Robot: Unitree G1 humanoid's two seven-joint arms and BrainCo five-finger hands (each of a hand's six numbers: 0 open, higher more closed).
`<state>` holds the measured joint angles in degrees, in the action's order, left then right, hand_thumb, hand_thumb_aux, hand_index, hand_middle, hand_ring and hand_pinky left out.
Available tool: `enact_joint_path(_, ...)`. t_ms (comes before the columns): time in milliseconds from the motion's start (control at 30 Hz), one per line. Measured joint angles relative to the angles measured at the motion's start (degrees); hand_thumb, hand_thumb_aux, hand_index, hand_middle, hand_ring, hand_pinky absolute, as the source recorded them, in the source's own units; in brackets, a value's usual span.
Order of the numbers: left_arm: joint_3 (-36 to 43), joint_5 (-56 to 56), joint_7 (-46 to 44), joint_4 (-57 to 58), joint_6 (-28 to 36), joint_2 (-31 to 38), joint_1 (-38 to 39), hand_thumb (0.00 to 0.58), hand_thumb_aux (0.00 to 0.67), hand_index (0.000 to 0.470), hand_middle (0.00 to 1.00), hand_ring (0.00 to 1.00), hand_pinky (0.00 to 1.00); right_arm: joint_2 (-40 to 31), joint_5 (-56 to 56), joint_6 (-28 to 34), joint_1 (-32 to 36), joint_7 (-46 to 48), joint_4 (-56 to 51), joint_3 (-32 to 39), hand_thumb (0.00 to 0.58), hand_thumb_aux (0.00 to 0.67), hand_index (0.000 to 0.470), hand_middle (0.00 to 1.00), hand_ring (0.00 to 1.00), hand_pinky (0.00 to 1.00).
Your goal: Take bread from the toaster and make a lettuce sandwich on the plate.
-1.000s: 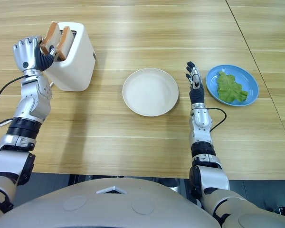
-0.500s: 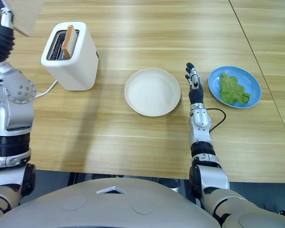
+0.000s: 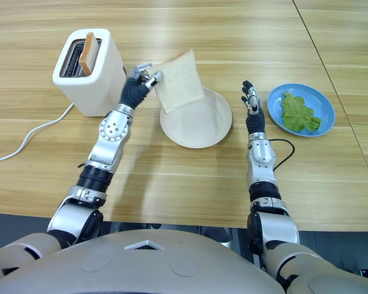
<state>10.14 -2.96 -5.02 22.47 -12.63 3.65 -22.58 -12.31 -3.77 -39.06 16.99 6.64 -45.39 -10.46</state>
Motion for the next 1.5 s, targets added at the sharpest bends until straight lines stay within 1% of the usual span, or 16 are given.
enact_joint_path(167,3.14,-4.30,-2.66,10.70,-0.18,0.34,-1.92,0.580,0.670,0.460,1.00,1.00,1.00,-1.39,-0.44,0.46,-0.22,0.01,1.27,-0.89,0.000,0.000,0.000,0.00,0.00,0.00)
enact_joint_path(400,4.96,-8.17,-4.22,13.37,-0.58,2.00,-3.28,0.580,0.670,0.460,1.00,1.00,1.00,-2.84,-1.07,1.26,-1.63,0.09,5.11,-1.19,0.000,0.000,0.000,0.00,0.00,0.00)
enact_joint_path(433,5.17,-8.64,-3.97,13.67,-0.80,1.99,-3.37,0.506,0.431,0.296,0.70,0.70,0.70,-3.19,-1.08,1.45,-1.80,0.09,5.86,-1.21,0.000,0.000,0.000,0.00,0.00,0.00)
enact_joint_path(467,5.52,-9.33,-3.78,13.92,-1.09,1.99,-3.42,0.506,0.431,0.296,0.70,0.70,0.70,-3.72,-1.08,1.66,-1.88,0.11,6.44,-1.25,0.000,0.000,0.000,0.00,0.00,0.00)
enact_joint_path(500,5.94,-10.25,-3.34,14.04,-1.36,1.95,-3.43,0.000,0.000,0.000,0.00,0.00,0.00,-4.07,-1.08,1.95,-2.21,0.10,7.52,-1.44,0.000,0.000,0.000,0.00,0.00,0.00)
enact_joint_path(667,7.28,-14.74,0.66,13.99,-1.85,1.97,-3.44,0.000,0.000,0.000,0.00,0.00,0.00,-6.89,0.71,2.54,-4.60,-0.64,13.92,-1.50,0.000,0.000,0.000,0.00,0.00,0.00)
enact_joint_path(800,7.36,-17.95,4.95,11.81,-2.01,2.70,-3.46,0.000,0.000,0.000,0.00,0.00,0.00,-13.70,8.18,3.02,-6.33,-4.66,20.25,-2.65,0.000,0.000,0.000,0.00,0.00,0.00)
enact_joint_path(867,7.37,-19.74,6.79,10.22,-1.93,3.35,-3.46,0.000,0.000,0.000,0.00,0.00,0.00,-19.34,15.42,4.23,-6.88,-8.54,21.61,-3.23,0.000,0.000,0.000,0.00,0.00,0.00)
enact_joint_path(967,7.38,-22.22,8.97,7.99,-1.38,4.49,-3.34,0.000,0.000,0.000,0.00,0.00,0.00,-31.27,32.33,10.06,-5.75,-17.51,18.30,0.67,0.000,0.000,0.000,0.00,0.00,0.00)
enact_joint_path(1000,7.14,-22.39,9.34,7.06,-1.26,4.65,-3.08,0.000,0.000,0.000,0.00,0.00,0.00,-36.16,39.38,13.91,-3.33,-21.14,13.94,4.00,0.000,0.000,0.000,0.00,0.00,0.00)
enact_joint_path(1067,7.08,-22.78,9.67,5.91,-1.06,4.62,-2.65,0.000,0.000,0.000,0.00,0.00,0.00,-41.83,48.80,19.94,1.61,-25.42,5.16,9.71,0.000,0.000,0.000,0.00,0.00,0.00)
enact_joint_path(1100,7.04,-22.76,9.66,5.78,-1.03,4.60,-2.50,0.000,0.000,0.000,0.00,0.00,0.00,-42.54,50.87,20.99,3.13,-26.61,2.45,11.58,0.000,0.000,0.000,0.00,0.00,0.00)
enact_joint_path(1167,7.07,-22.72,9.49,5.69,-0.87,4.35,-2.14,0.000,0.000,0.000,0.00,0.00,0.00,-42.97,55.99,23.24,8.02,-28.86,-6.98,18.13,0.000,0.000,0.000,0.00,0.00,0.00)
enact_joint_path(1233,7.10,-22.63,9.32,5.68,-0.67,4.07,-1.89,0.000,0.000,0.000,0.00,0.00,0.00,-42.51,59.10,24.00,10.64,-30.12,-14.47,23.43,0.000,0.000,0.000,0.00,0.00,0.00)
enact_joint_path(1400,6.99,-22.50,9.04,5.48,-0.28,3.94,-1.57,0.000,0.000,0.000,0.00,0.00,0.00,-40.17,61.58,24.72,15.64,-30.63,-24.68,30.98,0.000,0.000,0.000,0.00,0.00,0.00)
enact_joint_path(1500,6.95,-22.50,8.90,4.88,-0.02,3.98,-0.99,0.000,0.000,0.000,0.00,0.00,0.00,-37.34,61.74,24.90,16.81,-30.59,-28.08,34.35,0.000,0.000,0.000,0.00,0.00,0.00)
